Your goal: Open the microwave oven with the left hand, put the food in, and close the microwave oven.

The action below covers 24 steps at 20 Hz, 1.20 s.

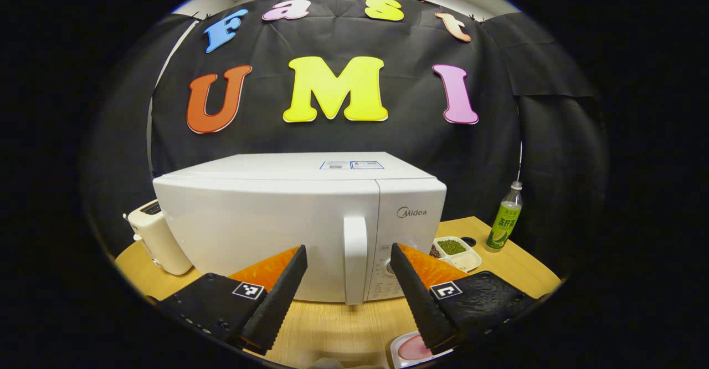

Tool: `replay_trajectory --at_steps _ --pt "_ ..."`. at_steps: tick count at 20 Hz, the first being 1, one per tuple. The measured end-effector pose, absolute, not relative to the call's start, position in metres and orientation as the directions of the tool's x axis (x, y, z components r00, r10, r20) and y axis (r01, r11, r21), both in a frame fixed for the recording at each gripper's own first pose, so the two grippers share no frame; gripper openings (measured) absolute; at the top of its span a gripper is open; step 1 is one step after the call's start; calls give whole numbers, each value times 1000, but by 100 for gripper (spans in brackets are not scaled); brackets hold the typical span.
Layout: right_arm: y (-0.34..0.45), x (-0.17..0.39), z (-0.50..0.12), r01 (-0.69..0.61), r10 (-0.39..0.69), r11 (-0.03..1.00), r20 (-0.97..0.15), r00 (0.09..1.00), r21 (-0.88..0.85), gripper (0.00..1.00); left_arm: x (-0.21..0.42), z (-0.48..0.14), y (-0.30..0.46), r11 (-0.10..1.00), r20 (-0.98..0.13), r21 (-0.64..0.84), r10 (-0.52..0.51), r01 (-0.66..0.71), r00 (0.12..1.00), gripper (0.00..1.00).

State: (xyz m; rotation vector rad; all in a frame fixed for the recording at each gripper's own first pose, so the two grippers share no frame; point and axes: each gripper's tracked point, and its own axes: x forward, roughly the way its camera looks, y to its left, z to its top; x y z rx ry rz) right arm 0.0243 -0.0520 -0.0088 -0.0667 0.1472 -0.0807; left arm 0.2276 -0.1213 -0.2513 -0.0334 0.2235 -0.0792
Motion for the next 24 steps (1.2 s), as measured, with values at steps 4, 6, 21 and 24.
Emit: replay_trajectory --at_steps 4,6,21,24 --pt "-61 27 -18 93 -104 993 -173 979 -72 94 240 -263 -132 992 -221 -66 -121 109 968 73" --pt "-57 25 -24 76 -84 996 -199 976 -51 94 243 -263 -130 992 -214 -59 -124 114 969 54" --pt "-34 18 -15 29 -37 999 -183 982 -44 100 216 -263 -127 977 -210 -105 -204 186 956 3" --pt "-18 19 -17 -8 -3 998 -181 984 -62 94 178 -261 -114 968 -173 -87 -246 234 954 3"
